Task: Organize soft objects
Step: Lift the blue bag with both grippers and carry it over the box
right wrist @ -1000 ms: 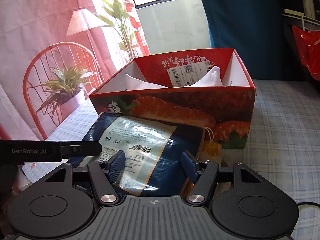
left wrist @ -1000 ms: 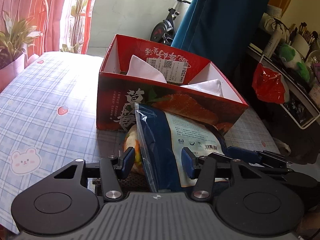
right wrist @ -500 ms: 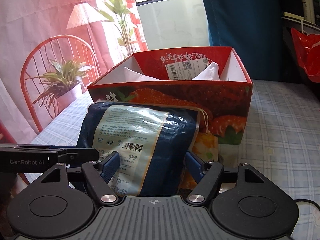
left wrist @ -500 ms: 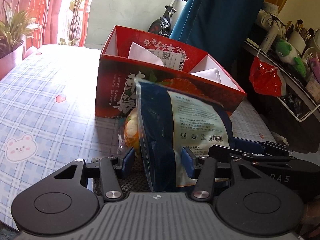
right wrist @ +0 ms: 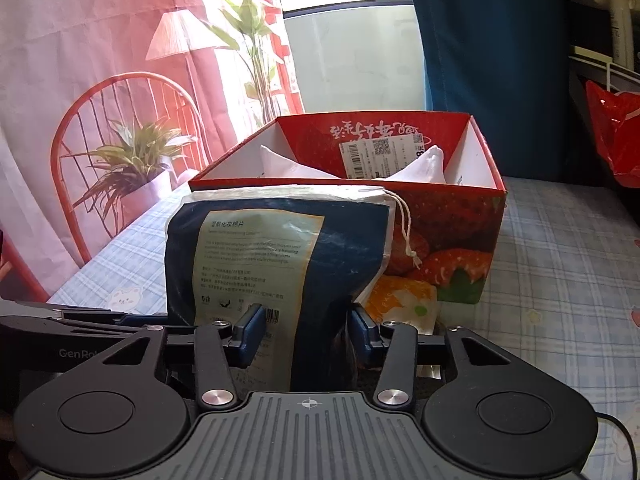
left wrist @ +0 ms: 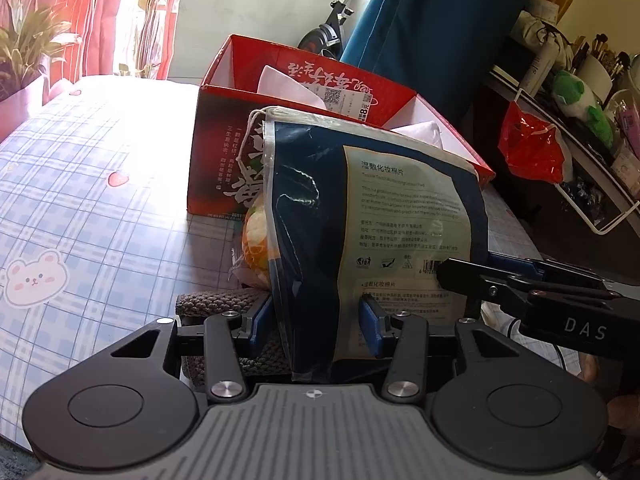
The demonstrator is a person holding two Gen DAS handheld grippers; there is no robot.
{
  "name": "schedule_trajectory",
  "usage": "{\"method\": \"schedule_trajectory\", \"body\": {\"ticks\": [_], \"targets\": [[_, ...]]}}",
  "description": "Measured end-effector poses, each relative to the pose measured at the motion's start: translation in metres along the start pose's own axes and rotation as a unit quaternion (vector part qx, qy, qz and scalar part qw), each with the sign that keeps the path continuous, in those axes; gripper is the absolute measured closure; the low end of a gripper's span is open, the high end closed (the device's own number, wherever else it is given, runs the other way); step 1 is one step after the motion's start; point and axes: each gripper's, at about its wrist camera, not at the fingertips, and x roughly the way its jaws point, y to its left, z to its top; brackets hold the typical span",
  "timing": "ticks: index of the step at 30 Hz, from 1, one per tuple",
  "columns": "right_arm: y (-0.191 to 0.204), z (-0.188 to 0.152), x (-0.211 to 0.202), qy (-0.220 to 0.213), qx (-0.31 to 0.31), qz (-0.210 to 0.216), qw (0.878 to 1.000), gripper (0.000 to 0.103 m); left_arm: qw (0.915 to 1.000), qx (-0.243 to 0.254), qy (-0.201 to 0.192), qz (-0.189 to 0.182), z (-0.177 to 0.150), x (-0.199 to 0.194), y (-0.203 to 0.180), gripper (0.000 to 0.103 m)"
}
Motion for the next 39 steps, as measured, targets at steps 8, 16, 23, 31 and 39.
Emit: {"method": "schedule_trajectory", "body": {"ticks": [8,16,23,31,39], "targets": [[0.0,-0.001,-0.002,-0.004,0.002,0.005,1.0,0.069,1.0,0.005,-0.005,0.0,0.001,-0.003,-0.002,0.059],[0.004,0.006,-0.012,-0.026,0.01,0.024,0.999,0.075,0.9993,0.021,-0.029,-0.005,0.007,-0.018,-0.005,0.059],[0.004,0.033,-0.028,-0.072,0.011,0.044,0.996,0.075,0.9949,0.056,-0.083,-0.008,0.035,-0.046,-0.013,0.059],[-0.01,0.105,-0.022,-0.13,-0.018,0.041,0.99,0.075,0.9909,0.068,-0.115,-0.019,0.106,-0.043,-0.021,0.059],[-0.036,0.174,0.023,-0.119,-0.02,0.008,0.993,0.074,0.9944,0.046,-0.085,-0.043,0.18,0.008,-0.014,0.059]]}}
